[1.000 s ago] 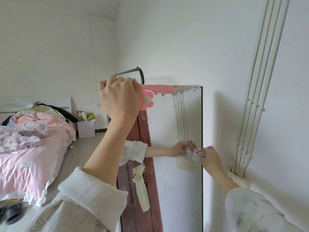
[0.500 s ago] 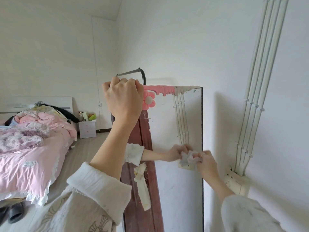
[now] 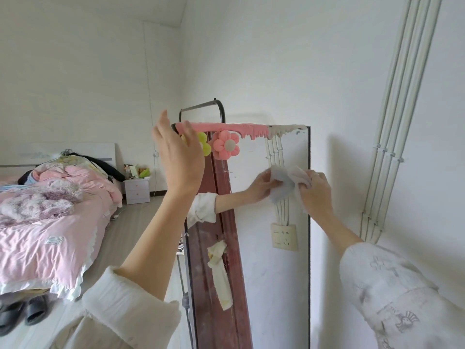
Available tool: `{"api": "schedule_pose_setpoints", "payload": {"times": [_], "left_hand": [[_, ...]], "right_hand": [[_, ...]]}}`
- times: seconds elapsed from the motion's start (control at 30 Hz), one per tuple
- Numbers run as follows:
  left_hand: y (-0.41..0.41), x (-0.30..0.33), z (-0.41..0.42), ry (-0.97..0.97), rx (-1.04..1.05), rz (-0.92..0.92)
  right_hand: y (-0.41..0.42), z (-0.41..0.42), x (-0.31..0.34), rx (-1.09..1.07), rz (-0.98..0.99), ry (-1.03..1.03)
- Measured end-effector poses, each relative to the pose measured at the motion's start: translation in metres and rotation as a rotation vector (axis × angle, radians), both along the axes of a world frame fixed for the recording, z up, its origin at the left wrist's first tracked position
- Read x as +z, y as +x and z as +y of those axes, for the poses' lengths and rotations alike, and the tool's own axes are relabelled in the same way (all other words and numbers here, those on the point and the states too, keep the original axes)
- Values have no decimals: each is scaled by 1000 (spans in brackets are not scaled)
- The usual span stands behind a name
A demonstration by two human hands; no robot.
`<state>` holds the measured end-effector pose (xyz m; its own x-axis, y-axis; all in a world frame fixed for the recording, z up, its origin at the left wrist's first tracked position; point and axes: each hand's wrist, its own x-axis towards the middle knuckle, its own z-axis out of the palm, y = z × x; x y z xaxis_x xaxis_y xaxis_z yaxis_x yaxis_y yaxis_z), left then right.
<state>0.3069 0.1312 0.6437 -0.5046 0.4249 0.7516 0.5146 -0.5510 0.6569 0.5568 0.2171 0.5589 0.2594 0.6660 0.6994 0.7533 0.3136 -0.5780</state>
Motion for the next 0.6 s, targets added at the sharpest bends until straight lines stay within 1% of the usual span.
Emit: {"api": "schedule_pose_setpoints", "payload": {"times": [0.03,0.1,0.2,0.3,0.37,0.43,0.47,0.53,0.6], "left_hand": [[1,-3,-1,-35,-45,-61],[4,-12,-3,-69,-78,-121],[5,-25,-7,-134,-57,-148],[3,-30,-10,-168,-63,-137],[0,-30,-11,-166,-87,-155],[0,-33,-11,-167,-121,-176],[1,-36,-12,-163,-142,-180],[2,-46,-13,-143,-172,-156],[3,-56,-13,-139,-176,-118]], "right_hand": [[-6,1,2,12,-15,9],[-17,-1,-11,32,-2,-9],[-26,-17,-62,59,53,-81],[-23,-36,-110,141,-44,-248],[-17,-41,-123,182,-139,-369],[-11,-38,-119,165,-184,-407],[-9,-35,-111,133,-179,-386],[-6,-29,-86,51,-120,-294],[-6,-25,-54,22,-36,-186]]}}
